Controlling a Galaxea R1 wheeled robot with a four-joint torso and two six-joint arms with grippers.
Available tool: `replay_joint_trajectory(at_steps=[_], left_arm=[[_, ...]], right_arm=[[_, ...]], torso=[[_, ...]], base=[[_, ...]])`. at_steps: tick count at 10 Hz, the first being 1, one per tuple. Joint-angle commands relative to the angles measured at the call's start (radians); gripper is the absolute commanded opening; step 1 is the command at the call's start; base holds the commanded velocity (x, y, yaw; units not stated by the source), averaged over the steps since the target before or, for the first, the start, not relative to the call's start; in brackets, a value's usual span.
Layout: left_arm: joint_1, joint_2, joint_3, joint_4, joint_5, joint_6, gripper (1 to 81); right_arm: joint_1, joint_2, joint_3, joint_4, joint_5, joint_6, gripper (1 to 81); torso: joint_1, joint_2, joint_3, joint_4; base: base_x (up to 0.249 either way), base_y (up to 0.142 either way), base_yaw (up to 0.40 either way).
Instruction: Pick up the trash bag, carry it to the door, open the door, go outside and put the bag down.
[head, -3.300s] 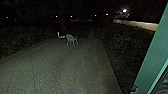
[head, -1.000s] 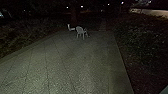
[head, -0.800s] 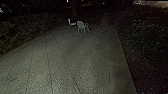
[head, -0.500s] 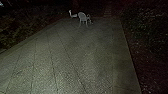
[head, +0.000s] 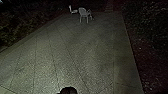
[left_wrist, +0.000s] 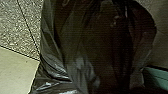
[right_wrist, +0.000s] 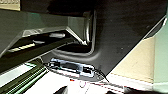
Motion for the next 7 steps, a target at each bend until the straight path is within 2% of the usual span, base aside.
replay_joint_trajectory(at_steps=[1,5,6,7], left_arm=[[-0.199,0.040,-0.165,-0.022,0.146,-0.007,1.0],[-0.284,0.031,-0.195,-0.058,0.206,-0.005,1.0],[-0.288,0.020,-0.189,-0.061,0.206,-0.005,81.1],[-0.288,0.017,-0.189,-0.063,0.206,-0.005,81.1]], right_arm=[[-0.002,0.027,0.014,-0.004,-0.073,-0.005,81.1],[-0.002,0.029,0.014,-0.002,-0.073,-0.003,81.1],[-0.002,0.029,0.014,-0.002,-0.073,-0.005,81.1],[-0.002,0.029,0.014,-0.002,-0.073,-0.005,81.1]], torso=[[0.000,0.000,0.000,0.000],[0.000,0.001,-0.001,0.000],[0.000,0.001,-0.001,0.000],[0.000,0.001,-0.001,0.000]], base=[[0.000,0.000,0.000],[0.000,0.000,0.000],[0.000,0.000,0.000],[0.000,0.000,0.000]])
